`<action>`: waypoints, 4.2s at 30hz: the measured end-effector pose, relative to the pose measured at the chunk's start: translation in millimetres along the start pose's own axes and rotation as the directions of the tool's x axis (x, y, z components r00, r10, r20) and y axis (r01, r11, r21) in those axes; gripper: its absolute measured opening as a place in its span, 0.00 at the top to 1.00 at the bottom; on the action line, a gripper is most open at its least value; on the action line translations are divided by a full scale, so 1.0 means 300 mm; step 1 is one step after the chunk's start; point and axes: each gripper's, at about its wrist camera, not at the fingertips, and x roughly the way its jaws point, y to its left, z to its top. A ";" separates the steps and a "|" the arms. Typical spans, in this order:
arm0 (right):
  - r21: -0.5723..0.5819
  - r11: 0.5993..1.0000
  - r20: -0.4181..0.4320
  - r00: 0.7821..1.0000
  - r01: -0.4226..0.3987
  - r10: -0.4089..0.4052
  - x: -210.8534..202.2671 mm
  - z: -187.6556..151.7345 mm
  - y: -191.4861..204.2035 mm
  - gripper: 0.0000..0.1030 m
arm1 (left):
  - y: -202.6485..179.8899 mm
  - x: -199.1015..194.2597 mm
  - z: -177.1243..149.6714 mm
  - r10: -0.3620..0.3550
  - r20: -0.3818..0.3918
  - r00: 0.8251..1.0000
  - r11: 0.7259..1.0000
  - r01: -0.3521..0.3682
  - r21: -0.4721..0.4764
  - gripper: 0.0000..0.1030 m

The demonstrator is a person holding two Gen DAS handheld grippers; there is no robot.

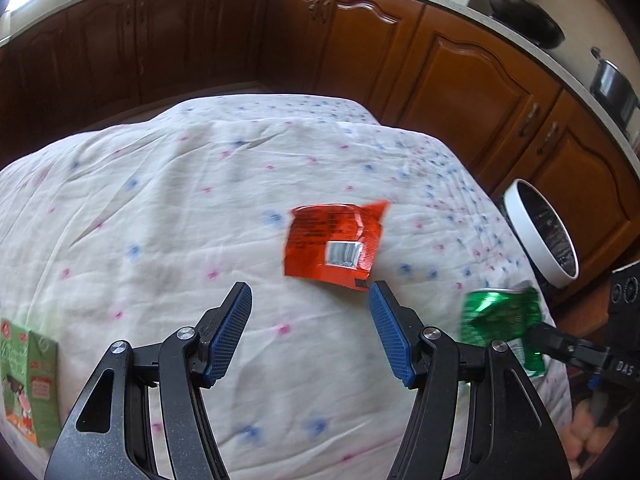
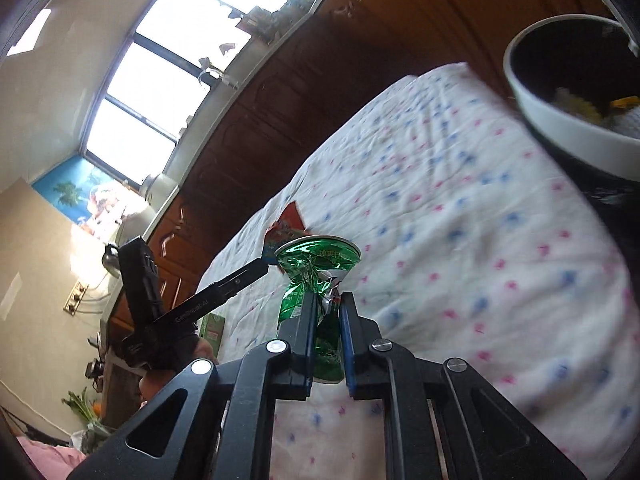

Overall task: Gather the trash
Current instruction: 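Grasp the crushed green can with the right gripper while the left gripper grasps the orange wrapper, then carry the green can and orange wrapper over the trash bin with both grippers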

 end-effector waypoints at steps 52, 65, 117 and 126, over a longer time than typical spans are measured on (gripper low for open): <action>-0.014 0.972 0.318 0.923 0.234 -0.217 -0.450 0.124 -0.182 0.90 | -0.654 -0.040 -0.022 -0.111 0.017 0.994 0.967 0.104 0.232 0.93; -0.011 0.956 0.388 0.882 0.294 -0.267 -0.526 0.210 -0.212 0.90 | -0.795 -0.039 -0.005 -0.131 0.026 0.991 0.950 0.117 0.290 0.93; -0.024 0.870 0.269 0.842 0.492 -0.468 -0.359 0.433 -0.359 0.90 | -1.089 0.305 0.182 -0.098 -0.116 0.988 0.914 0.135 0.383 0.93; -0.017 0.866 0.246 0.841 0.500 -0.481 -0.335 0.448 -0.370 0.89 | -1.109 0.332 0.189 -0.097 -0.142 0.985 0.910 0.146 0.388 0.90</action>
